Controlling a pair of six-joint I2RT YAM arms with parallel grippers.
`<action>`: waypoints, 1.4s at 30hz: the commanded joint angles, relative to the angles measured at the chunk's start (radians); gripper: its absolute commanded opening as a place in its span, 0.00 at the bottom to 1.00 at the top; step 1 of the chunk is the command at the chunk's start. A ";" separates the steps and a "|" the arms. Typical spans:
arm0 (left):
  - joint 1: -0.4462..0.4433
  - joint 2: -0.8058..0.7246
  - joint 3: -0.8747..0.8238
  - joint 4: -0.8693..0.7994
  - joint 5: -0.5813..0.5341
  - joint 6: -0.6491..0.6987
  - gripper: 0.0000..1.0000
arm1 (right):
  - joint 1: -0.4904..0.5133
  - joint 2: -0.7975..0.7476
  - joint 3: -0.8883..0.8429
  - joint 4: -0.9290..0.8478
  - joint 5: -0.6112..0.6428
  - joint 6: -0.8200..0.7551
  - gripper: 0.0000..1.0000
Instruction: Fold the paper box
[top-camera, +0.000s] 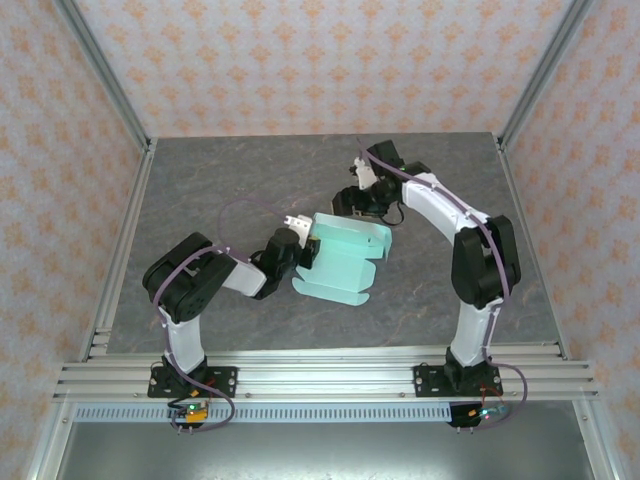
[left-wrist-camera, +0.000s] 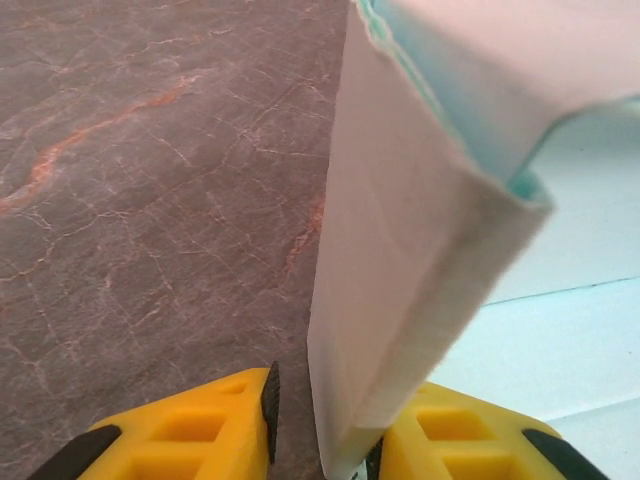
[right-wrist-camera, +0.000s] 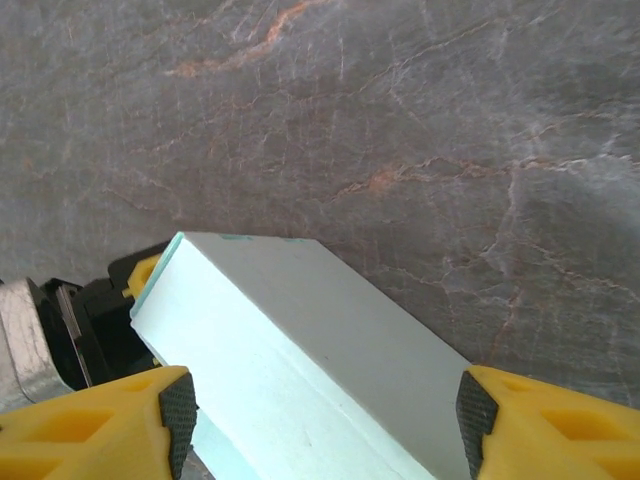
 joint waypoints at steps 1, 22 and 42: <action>0.012 -0.027 0.014 0.046 -0.039 -0.020 0.34 | 0.027 0.041 0.020 -0.043 -0.002 -0.032 0.69; -0.015 0.012 0.058 0.100 -0.042 0.029 0.00 | 0.046 0.019 -0.118 0.098 -0.047 0.114 0.56; 0.080 -0.163 -0.007 -0.104 0.019 -0.092 0.00 | -0.121 -0.705 -0.825 0.827 0.083 -0.073 0.72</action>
